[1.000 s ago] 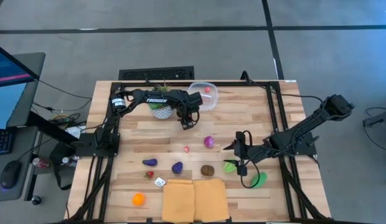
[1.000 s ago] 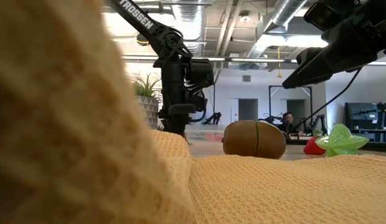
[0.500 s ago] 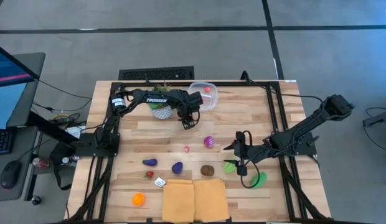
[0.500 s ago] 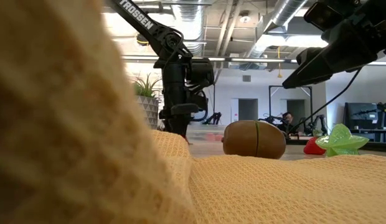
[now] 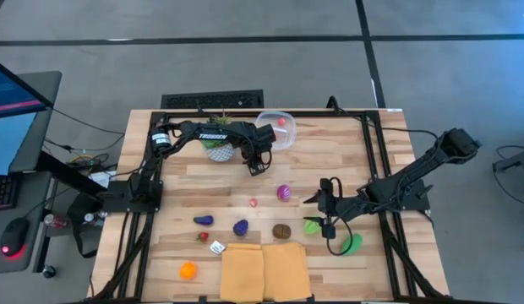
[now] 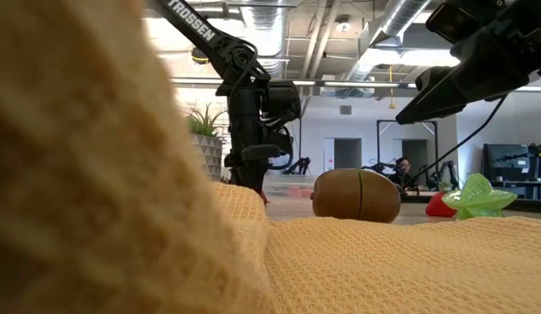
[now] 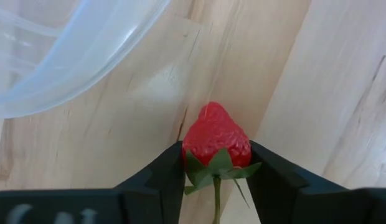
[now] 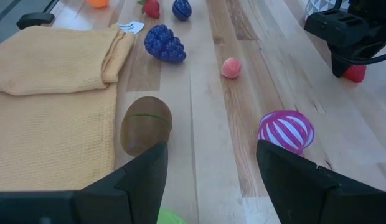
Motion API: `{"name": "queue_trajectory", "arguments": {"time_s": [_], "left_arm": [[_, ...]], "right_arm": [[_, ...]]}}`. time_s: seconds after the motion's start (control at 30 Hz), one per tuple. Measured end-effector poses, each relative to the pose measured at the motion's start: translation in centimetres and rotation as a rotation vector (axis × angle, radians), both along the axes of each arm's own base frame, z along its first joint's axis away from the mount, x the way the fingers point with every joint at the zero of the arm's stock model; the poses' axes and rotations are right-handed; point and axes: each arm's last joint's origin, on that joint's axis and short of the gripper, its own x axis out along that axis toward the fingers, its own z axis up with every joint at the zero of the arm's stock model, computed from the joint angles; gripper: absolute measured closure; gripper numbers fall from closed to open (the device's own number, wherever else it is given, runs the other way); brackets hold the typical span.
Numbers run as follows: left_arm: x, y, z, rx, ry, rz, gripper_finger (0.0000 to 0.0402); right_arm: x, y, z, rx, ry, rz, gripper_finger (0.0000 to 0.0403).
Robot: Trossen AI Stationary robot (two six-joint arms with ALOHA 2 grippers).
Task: Pick and placing Produce into tupperware
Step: Put the top left strawberry into the transparent bin
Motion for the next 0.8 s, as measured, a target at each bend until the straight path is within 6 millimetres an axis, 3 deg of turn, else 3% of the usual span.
{"name": "queue_trajectory", "arguments": {"time_s": [0.2, 0.43, 0.8], "left_arm": [[0.1, -0.4, 0.2, 0.003, 0.003, -0.008, 0.0265], [0.3, -1.4, 1.7, 0.012, -0.035, -0.036, 0.0267], [-0.4, -2.8, 7.3, 0.067, -0.176, -0.075, 0.0267]], "right_arm": [[0.0, 0.0, 0.0, 0.0, 0.0, 0.0, 0.0133], [0.0, 0.0, 0.0, -0.002, 0.004, 0.0, 0.0133], [0.0, 0.0, -0.1, -0.006, 0.005, -0.003, 0.0133]]}}
